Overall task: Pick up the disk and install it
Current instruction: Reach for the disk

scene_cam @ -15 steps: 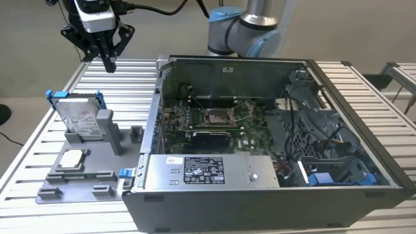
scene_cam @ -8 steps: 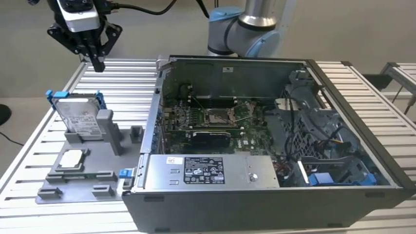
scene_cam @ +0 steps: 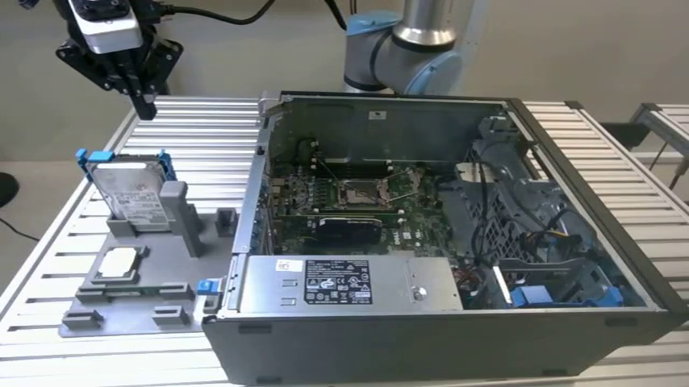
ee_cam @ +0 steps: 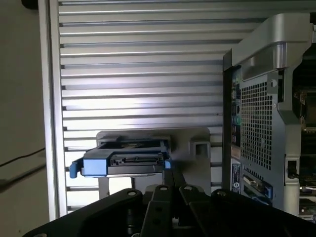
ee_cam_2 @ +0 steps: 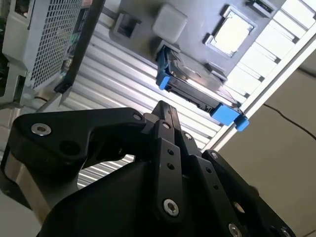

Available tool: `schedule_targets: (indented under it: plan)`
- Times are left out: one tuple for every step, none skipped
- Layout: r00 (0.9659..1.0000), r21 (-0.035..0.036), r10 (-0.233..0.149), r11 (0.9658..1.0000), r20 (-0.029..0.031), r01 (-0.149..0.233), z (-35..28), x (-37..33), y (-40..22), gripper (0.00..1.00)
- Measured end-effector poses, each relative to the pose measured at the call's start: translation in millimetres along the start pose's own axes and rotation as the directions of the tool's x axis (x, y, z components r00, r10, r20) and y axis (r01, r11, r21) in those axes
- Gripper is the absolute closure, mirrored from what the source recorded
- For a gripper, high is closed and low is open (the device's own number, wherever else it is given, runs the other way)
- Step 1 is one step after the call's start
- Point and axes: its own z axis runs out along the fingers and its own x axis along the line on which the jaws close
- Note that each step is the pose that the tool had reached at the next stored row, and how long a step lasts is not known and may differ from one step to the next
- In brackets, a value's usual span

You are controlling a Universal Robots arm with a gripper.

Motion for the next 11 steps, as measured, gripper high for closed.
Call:
schedule_targets:
  plan:
    - [1.0000,-0.0002,-0.002,1.0000,-0.0002,0.002,0.0,3.5,-0.1,1.00]
    - [1.0000,-0.0003,-0.004,1.0000,-0.0003,0.004,0.0,6.8,-0.2,1.00]
    - [1.0000,-0.0005,-0.005,1.0000,-0.0003,0.005,0.0,10.3,-0.4,1.00]
    - [1.0000,-0.0005,-0.007,1.0000,-0.0004,0.007,0.0,13.8,-0.5,1.00]
    - [1.0000,-0.0006,-0.008,1.0000,-0.0005,0.008,0.1,17.6,-0.7,1.00]
    - [1.0000,-0.0006,-0.009,1.0000,-0.0006,0.009,0.1,21.3,-0.9,1.00]
    - [0.9999,-0.0007,-0.011,0.9999,-0.0007,0.011,0.1,25.0,-1.0,1.00]
    - [0.9999,-0.0008,-0.012,0.9999,-0.0007,0.012,0.1,28.6,-1.2,1.00]
    - [0.9999,-0.0008,-0.013,0.9999,-0.0008,0.013,0.1,32.4,-1.3,1.00]
    - [0.9999,-0.0008,-0.014,0.9999,-0.0008,0.014,0.1,36.3,-1.5,1.00]
    - [0.9999,-0.0009,-0.015,0.9999,-0.0008,0.015,0.1,40.2,-1.7,1.00]
